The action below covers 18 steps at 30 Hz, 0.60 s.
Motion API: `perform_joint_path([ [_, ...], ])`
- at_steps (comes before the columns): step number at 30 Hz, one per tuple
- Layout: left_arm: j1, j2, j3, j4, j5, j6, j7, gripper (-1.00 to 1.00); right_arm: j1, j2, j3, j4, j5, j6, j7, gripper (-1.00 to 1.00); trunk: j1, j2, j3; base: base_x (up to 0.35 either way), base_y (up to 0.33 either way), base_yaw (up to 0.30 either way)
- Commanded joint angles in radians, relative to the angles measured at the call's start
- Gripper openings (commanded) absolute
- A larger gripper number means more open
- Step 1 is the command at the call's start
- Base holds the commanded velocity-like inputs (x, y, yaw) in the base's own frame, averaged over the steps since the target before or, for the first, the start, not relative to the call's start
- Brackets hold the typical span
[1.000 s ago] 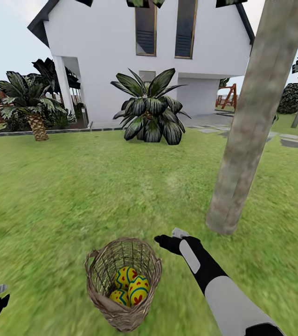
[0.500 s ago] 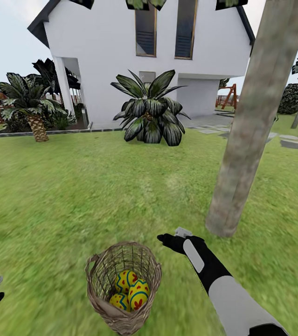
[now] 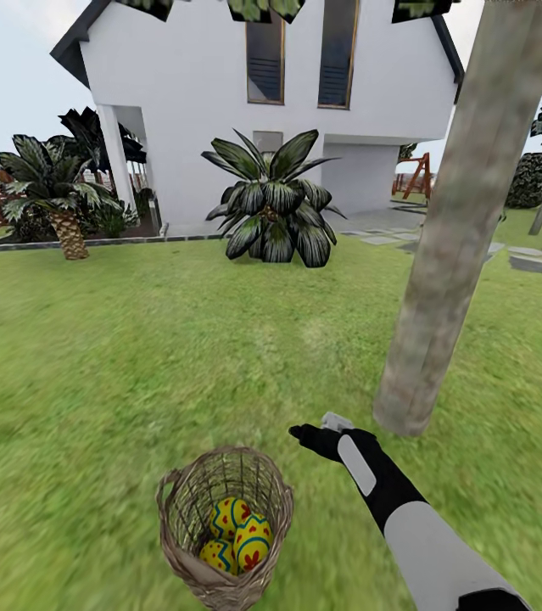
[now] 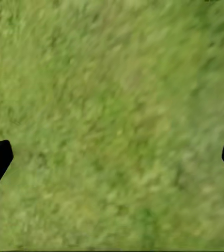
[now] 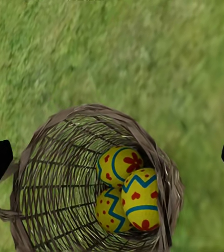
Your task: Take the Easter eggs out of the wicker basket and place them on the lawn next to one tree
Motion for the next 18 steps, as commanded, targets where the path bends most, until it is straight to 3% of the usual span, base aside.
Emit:
perform_joint_path([
  [1,-0.001,0.001,0.002,-0.005,-0.026,0.004,0.001,1.00,0.000,-0.002,0.002,-0.001,-0.007,0.003,-0.005,1.00,-0.004,0.007,0.002,0.000,0.000,0.000],
  [3,-0.002,0.003,0.004,-0.012,-0.104,0.004,0.001,1.00,0.000,-0.012,0.000,-0.001,-0.008,0.003,-0.005,1.00,-0.012,0.021,0.008,0.000,0.000,0.000],
  [8,-0.003,0.005,0.003,-0.018,-0.171,0.004,-0.004,1.00,0.001,-0.028,-0.002,-0.001,-0.008,0.003,-0.001,1.00,-0.031,0.056,0.024,0.000,0.000,0.000],
  [18,-0.004,0.003,0.000,-0.034,-0.192,0.004,-0.034,1.00,0.001,-0.034,-0.003,-0.003,-0.009,0.003,0.001,1.00,-0.069,0.126,0.055,0.000,0.000,0.000],
])
